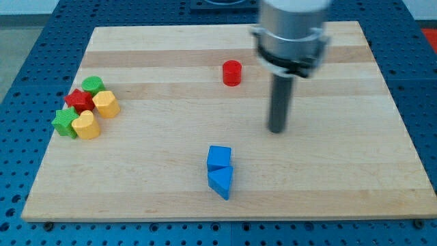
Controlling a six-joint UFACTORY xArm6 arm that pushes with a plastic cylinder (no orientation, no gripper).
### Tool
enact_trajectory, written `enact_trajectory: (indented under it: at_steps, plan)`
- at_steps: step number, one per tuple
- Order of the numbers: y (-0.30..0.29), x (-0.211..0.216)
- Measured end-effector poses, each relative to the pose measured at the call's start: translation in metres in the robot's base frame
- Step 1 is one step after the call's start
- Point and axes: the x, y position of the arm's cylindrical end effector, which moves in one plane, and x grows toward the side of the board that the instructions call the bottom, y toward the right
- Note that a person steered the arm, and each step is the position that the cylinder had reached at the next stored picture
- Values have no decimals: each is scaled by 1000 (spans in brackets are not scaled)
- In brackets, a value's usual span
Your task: Place the blue triangle left to the blue cube
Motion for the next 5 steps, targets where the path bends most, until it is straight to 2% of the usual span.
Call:
enact_trajectory:
  at_steps: [1, 2, 5]
  plan:
    - [8, 77]
    - [-12, 109]
    - [-169, 109]
